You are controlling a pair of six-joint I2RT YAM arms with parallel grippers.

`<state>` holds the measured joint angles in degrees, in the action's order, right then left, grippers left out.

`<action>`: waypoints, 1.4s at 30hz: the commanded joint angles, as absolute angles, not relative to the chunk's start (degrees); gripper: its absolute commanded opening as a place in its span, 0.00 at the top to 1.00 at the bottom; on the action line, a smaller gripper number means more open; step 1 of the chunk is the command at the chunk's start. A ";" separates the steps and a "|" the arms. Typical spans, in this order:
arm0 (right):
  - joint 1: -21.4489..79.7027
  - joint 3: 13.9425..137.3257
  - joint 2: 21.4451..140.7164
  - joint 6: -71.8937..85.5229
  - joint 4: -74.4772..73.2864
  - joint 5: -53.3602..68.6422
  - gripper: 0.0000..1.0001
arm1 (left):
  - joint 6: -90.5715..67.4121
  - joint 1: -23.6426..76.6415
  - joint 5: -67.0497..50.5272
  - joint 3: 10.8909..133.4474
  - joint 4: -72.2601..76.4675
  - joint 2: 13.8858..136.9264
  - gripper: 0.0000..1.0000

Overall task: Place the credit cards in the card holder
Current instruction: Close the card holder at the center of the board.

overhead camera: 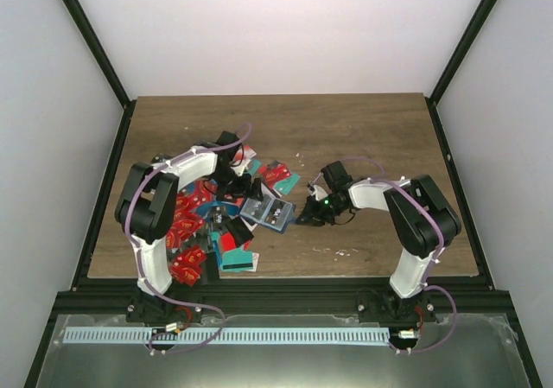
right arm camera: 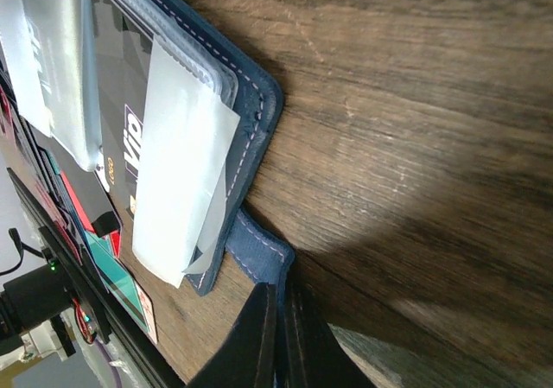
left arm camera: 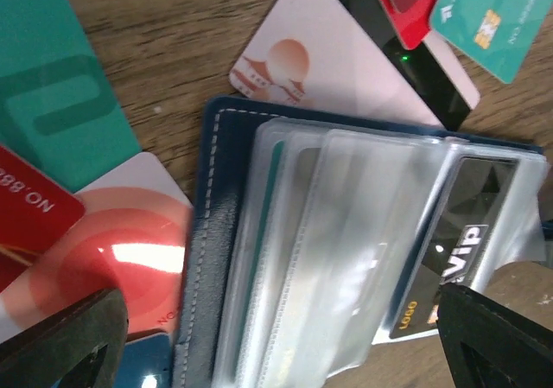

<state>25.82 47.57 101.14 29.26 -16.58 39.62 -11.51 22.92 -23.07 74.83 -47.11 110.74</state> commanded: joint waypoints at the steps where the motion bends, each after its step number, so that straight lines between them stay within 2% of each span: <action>1: 25.32 48.09 104.35 27.74 -20.86 33.87 0.99 | -10.34 23.02 -27.23 71.87 -43.35 113.71 0.00; 8: 25.31 49.52 105.66 27.13 -21.36 34.32 0.99 | -10.85 23.00 -34.92 69.32 -40.10 114.30 0.02; 27: 25.31 51.30 106.46 26.67 -22.32 33.42 0.99 | -19.56 25.16 -38.39 71.24 -38.03 103.34 0.07; 42: 25.31 53.62 107.88 26.46 -23.48 32.23 0.99 | -24.81 29.29 -44.15 70.04 -31.17 102.01 0.09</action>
<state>25.58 52.95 104.75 27.42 -21.23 40.36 -22.98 27.62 -40.95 70.67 -35.05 103.15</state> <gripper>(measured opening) 0.030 0.916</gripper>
